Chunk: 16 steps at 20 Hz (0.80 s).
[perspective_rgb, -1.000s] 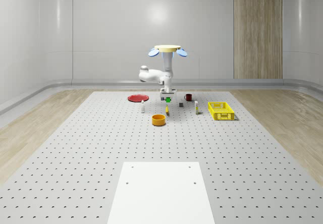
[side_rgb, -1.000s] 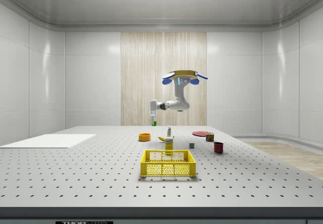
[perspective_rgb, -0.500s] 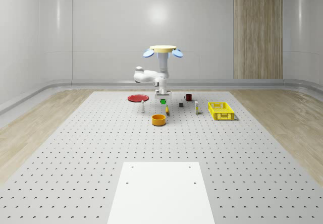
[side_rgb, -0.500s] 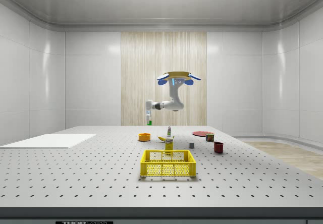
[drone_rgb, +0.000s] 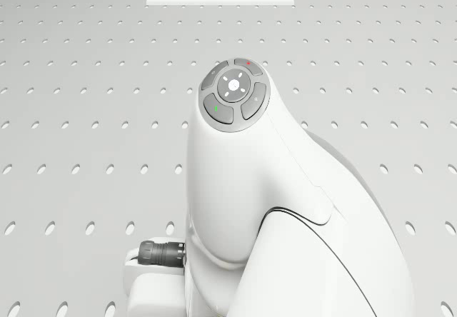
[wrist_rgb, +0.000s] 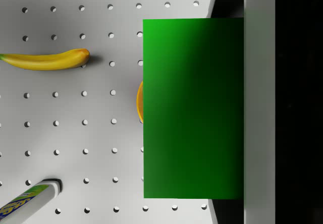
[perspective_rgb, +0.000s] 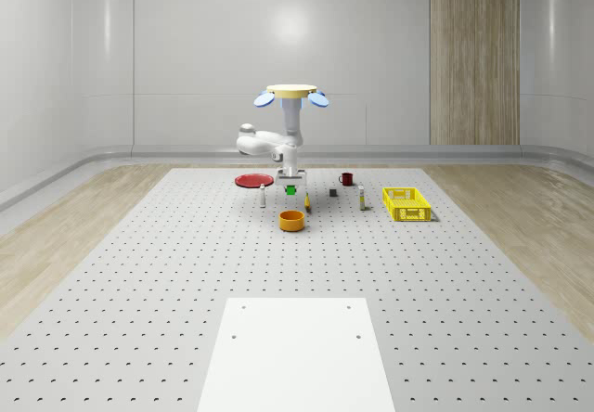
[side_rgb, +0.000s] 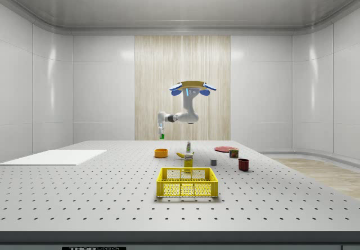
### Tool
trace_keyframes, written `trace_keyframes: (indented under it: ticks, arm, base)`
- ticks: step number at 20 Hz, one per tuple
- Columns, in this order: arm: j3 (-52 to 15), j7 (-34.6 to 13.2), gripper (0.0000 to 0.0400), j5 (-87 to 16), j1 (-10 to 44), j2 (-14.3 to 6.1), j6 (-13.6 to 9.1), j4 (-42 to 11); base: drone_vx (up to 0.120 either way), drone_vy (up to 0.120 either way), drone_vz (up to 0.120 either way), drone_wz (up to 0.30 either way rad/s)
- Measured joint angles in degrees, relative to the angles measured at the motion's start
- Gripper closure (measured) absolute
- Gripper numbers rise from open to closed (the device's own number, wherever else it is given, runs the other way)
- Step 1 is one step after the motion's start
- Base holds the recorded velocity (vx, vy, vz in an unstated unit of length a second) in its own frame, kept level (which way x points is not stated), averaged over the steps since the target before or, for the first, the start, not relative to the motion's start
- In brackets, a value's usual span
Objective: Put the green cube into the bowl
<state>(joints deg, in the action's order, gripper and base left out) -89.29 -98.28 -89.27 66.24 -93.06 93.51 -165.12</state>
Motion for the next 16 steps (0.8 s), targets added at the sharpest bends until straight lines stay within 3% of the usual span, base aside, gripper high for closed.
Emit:
trace_keyframes:
  ticks: [6,12,16]
  arm:
    - [0.0,0.0,0.015,0.01,0.0,-0.02,0.02,0.0]
    - [-0.01,0.0,0.015,0.02,0.0,-0.04,0.04,0.0]
    - [-0.01,-0.01,0.015,0.02,0.0,-0.05,0.05,0.0]
  base:
    - [0.113,0.0,-0.1,0.0]
    - [-0.007,0.0,-0.093,0.0]
    - [-0.11,0.0,-0.12,0.0]
